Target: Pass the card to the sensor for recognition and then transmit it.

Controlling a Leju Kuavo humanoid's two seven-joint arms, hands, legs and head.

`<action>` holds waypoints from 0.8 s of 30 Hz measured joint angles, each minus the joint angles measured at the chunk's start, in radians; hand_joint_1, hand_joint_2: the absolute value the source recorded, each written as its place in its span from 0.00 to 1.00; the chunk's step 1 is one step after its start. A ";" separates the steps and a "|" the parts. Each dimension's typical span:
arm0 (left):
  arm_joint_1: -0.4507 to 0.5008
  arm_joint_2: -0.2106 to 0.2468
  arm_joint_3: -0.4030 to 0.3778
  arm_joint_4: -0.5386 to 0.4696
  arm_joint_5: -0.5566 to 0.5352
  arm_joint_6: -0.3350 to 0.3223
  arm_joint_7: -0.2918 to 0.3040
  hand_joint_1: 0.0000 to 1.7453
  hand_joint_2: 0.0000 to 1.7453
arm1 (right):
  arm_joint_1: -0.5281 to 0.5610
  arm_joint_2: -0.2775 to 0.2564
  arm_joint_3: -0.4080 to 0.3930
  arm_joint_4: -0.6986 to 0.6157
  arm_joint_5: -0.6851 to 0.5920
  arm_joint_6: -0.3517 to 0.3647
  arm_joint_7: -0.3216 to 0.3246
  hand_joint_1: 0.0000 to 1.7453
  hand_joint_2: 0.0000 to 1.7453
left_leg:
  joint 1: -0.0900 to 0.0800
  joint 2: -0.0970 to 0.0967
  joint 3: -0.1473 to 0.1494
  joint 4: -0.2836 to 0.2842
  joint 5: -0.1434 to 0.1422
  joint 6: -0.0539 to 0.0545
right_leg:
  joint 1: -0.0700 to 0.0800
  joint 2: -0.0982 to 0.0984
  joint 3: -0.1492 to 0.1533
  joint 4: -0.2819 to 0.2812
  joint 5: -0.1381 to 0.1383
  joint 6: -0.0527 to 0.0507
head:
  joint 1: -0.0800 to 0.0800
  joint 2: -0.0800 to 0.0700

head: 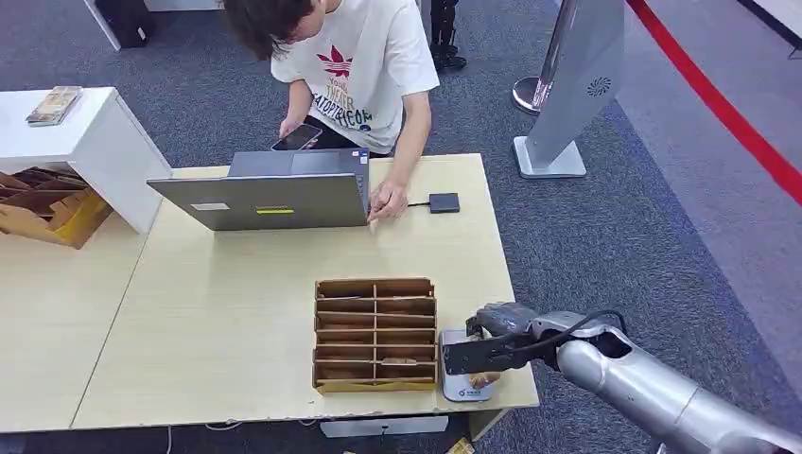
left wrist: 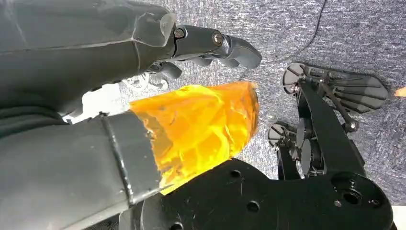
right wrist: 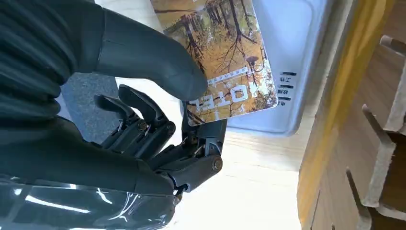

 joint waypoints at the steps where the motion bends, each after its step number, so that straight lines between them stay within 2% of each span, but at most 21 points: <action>1: 0.000 0.000 0.000 0.000 0.000 0.000 0.000 0.00 0.00 | 0.000 0.000 0.000 0.000 0.000 0.000 0.000 1.00 1.00 | 0.000 0.000 0.000 0.000 0.000 0.000 | 0.000 0.000 0.000 0.000 0.000 0.000 | 0.000 0.000; 24: 0.000 0.000 0.000 0.000 0.000 0.000 0.000 0.00 0.00 | 0.000 0.001 0.000 0.003 0.000 -0.003 0.000 1.00 1.00 | 0.000 0.000 0.000 0.000 0.000 0.000 | 0.000 0.000 0.000 0.000 0.000 0.000 | 0.000 0.000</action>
